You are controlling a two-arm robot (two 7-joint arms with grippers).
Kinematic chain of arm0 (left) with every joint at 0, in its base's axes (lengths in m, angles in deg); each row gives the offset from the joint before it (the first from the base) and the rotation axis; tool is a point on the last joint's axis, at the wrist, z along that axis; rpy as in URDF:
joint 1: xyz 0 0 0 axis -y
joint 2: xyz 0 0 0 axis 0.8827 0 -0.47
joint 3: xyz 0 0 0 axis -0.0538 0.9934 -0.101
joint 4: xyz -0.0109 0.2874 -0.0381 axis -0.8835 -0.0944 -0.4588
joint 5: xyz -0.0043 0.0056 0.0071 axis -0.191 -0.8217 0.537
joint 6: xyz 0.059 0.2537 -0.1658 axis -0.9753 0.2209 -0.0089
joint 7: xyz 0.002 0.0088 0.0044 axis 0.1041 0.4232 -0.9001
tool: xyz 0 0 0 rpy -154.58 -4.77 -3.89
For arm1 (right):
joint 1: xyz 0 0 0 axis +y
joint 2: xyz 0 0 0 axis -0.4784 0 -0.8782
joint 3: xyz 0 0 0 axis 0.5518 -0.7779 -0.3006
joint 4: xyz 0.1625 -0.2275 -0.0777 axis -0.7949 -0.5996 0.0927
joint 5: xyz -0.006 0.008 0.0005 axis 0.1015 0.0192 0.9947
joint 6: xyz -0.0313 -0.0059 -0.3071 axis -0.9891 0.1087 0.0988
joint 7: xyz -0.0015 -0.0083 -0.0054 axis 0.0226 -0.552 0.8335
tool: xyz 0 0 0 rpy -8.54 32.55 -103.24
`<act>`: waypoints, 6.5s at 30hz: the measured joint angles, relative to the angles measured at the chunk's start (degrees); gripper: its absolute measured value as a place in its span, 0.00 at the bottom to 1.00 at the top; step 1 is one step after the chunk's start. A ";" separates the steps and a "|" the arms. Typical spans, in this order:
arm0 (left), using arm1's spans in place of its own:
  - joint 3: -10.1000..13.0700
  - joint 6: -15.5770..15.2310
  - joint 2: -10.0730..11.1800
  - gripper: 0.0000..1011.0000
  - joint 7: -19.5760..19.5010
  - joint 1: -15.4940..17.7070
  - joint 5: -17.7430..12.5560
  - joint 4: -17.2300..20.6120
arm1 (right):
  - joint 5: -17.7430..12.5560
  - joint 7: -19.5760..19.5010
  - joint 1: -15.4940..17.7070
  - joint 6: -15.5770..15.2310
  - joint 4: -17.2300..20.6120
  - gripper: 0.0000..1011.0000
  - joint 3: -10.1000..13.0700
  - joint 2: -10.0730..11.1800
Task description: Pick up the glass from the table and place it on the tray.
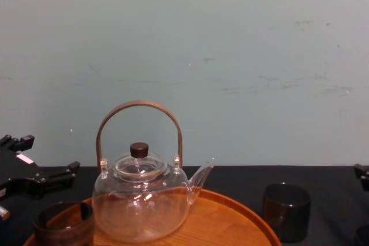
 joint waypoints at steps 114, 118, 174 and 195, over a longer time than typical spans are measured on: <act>0.00 0.00 0.00 0.99 0.00 0.00 0.00 0.00 | -6.44 19.20 24.85 -8.89 21.52 0.99 15.40 11.54; 0.00 0.00 0.00 0.99 0.00 0.00 0.00 0.00 | -6.75 19.95 24.25 -10.59 21.11 0.99 15.41 10.53; 0.00 0.00 0.00 0.99 0.00 0.00 0.00 0.00 | -3.36 24.75 11.73 -22.34 12.59 0.99 12.00 1.46; 0.00 0.00 0.00 0.99 0.00 0.00 0.00 0.00 | -3.12 24.64 11.64 -22.40 12.61 0.90 11.93 1.45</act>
